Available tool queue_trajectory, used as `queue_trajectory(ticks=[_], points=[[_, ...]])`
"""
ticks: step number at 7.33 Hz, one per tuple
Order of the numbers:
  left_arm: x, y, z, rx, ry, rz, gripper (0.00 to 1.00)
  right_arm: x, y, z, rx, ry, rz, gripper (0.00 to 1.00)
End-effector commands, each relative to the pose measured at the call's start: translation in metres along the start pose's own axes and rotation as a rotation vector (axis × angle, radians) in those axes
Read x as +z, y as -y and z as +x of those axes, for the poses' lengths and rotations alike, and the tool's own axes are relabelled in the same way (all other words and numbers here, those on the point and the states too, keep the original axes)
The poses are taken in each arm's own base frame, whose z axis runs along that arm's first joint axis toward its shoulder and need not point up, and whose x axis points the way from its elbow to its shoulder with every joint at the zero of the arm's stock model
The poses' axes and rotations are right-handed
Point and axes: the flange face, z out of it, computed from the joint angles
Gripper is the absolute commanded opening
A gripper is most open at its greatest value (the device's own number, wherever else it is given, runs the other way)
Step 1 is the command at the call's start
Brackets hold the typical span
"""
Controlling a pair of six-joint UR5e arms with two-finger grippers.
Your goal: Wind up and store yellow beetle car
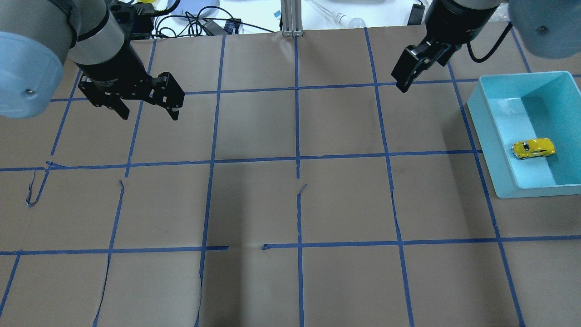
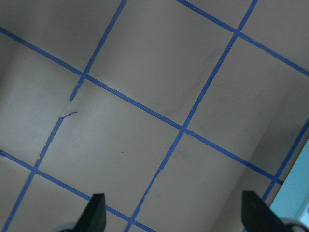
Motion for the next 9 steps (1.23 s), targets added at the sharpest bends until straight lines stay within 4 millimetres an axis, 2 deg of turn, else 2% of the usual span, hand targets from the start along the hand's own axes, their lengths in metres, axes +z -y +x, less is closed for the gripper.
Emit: queue_trajectory(ticks=[1, 6, 9], points=[[0.000, 0.000, 0.001, 0.000, -0.011, 0.002, 1.00, -0.006, -0.006, -0.012, 0.222, -0.006, -0.003, 1.00], [-0.009, 0.002, -0.009, 0.009, -0.012, 0.021, 1.00, -0.011, -0.010, 0.006, 0.295, -0.062, -0.011, 1.00], [-0.007, -0.002, -0.007, 0.010, -0.014, 0.016, 1.00, -0.009, -0.014, 0.036, 0.354, -0.047, -0.023, 1.00]])
